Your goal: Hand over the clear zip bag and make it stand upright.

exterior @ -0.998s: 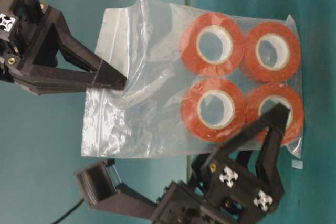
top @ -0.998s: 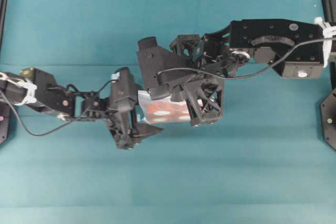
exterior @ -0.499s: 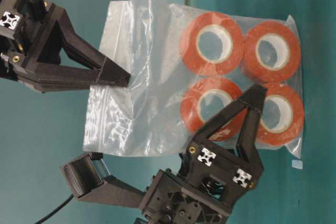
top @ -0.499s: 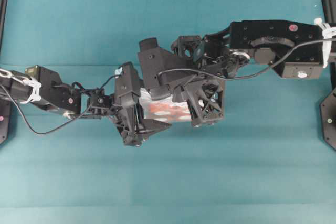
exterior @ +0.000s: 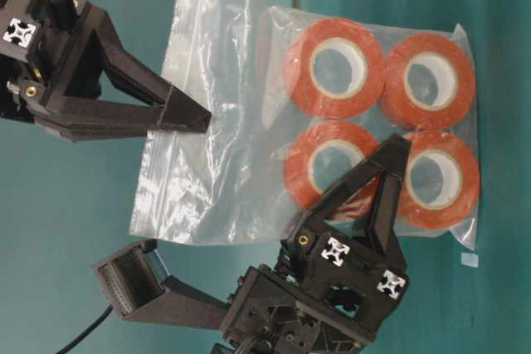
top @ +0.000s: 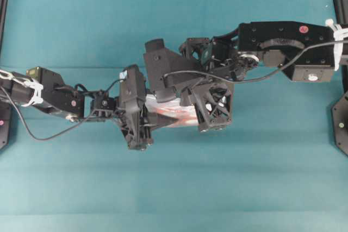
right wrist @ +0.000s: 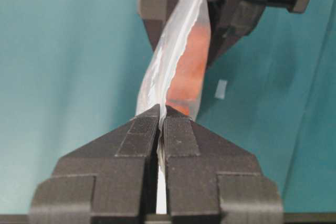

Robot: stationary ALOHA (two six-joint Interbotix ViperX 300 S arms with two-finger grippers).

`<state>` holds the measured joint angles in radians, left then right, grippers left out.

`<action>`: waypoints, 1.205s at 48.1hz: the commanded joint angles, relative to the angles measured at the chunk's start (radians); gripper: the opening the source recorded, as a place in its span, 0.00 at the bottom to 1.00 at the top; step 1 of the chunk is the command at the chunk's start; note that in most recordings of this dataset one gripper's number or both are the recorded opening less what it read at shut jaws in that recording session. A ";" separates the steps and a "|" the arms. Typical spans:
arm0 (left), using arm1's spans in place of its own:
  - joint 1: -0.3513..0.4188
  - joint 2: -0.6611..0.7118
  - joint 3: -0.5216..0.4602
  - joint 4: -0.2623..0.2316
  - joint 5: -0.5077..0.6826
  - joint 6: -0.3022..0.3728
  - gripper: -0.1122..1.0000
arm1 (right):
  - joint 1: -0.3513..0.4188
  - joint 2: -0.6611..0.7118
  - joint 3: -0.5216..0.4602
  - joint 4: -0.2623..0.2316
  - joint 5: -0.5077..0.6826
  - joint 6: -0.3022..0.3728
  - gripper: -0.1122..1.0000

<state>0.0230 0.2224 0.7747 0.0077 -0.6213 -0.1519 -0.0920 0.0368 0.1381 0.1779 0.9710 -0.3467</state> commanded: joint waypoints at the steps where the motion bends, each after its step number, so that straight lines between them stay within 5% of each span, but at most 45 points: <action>1: -0.009 -0.008 -0.012 0.002 -0.005 0.015 0.32 | -0.006 -0.023 -0.006 0.000 -0.006 0.028 0.11; 25: -0.014 -0.011 -0.012 0.002 0.012 0.087 0.32 | -0.017 -0.035 0.008 0.015 0.040 0.103 0.13; 29: -0.014 -0.012 -0.012 0.002 0.018 0.089 0.32 | -0.017 -0.046 0.009 0.034 0.038 0.129 0.25; 42: -0.014 -0.014 -0.012 0.002 0.028 0.089 0.32 | -0.021 -0.097 0.044 0.034 -0.026 0.166 0.90; 58: -0.012 -0.014 -0.012 0.002 0.049 0.089 0.32 | -0.026 -0.221 0.127 0.034 -0.078 0.209 0.91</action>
<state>0.0123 0.2194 0.7701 0.0077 -0.5722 -0.0660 -0.1150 -0.1289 0.2562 0.2086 0.9081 -0.1549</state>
